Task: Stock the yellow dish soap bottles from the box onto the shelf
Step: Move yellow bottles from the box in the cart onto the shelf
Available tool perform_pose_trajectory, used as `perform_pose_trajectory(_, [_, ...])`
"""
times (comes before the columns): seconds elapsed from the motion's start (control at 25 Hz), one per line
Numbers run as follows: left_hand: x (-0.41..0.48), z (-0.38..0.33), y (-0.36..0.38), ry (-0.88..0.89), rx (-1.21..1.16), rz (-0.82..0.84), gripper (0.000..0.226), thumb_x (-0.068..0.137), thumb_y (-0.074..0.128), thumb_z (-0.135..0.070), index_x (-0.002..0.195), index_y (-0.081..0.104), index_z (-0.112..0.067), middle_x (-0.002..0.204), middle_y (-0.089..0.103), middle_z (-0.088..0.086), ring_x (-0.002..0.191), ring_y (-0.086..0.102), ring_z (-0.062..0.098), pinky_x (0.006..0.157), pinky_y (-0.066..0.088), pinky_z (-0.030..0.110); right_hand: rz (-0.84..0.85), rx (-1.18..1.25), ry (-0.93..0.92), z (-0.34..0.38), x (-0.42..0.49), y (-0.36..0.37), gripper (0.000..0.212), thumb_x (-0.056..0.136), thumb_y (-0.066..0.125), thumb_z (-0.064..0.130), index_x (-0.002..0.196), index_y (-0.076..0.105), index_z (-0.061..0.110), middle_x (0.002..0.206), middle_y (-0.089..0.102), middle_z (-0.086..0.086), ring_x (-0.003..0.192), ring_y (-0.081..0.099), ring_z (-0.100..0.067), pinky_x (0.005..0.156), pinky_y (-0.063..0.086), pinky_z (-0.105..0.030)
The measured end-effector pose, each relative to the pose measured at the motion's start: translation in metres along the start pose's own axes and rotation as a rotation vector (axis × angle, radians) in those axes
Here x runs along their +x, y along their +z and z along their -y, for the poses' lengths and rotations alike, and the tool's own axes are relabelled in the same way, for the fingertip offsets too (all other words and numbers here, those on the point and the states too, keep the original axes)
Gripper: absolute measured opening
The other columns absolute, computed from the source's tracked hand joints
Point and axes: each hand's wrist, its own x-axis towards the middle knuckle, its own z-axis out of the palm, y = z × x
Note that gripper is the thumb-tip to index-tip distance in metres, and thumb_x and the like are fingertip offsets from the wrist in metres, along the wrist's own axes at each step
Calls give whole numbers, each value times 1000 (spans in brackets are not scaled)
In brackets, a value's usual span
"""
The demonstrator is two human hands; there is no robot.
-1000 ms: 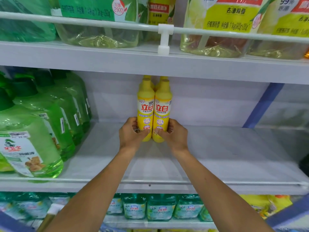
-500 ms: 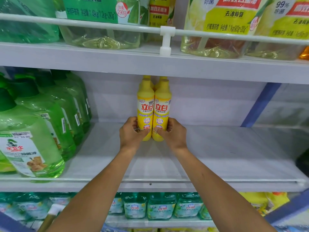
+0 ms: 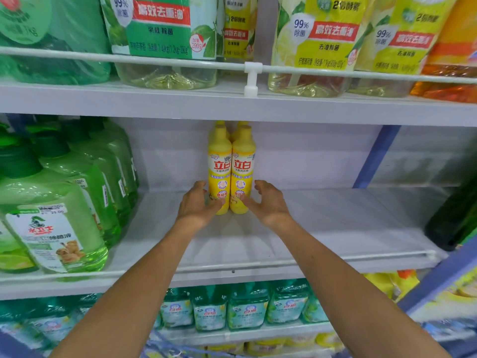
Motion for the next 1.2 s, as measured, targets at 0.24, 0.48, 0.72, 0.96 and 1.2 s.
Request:
perform_pose_trajectory(0.24, [-57,-21,-43,262,511,249,63,87,65,-52,140,44,-24,139,55,6,128,53,30,102,47,43,203,-466,-152,16,-55,-40,67,91,63,51,145,45,16,141,53,-13,132,48,-32,107,44,-43])
perform_pose_trajectory(0.48, [-143,-48,-73,240,748,266,79,91,58,-59,151,29,-17,152,39,12,139,40,32,110,38,45,251,-603,-361,41,-125,-66,70,92,60,55,147,41,17,148,47,-11,134,43,-34,107,43,-44])
perform_pose_trajectory(0.72, [-242,-68,-48,230,863,237,79,89,56,-65,144,37,-12,143,46,12,131,45,31,103,43,43,226,-661,-494,18,-211,-87,71,93,55,60,144,43,13,146,47,-13,133,44,-33,104,46,-44])
perform_pose_trajectory(0.96, [-309,-76,6,259,836,262,77,89,54,-66,142,43,-11,137,52,11,126,50,31,101,46,48,240,-677,-455,-43,-274,-107,73,92,53,63,144,44,12,148,45,-11,135,42,-31,105,45,-47])
perform_pose_trajectory(1.2, [-340,-52,67,241,802,368,77,89,55,-65,141,41,-11,136,52,13,125,50,33,98,47,46,307,-683,-349,-104,-308,-90,74,92,55,61,147,42,12,145,46,-12,132,44,-33,101,48,-48])
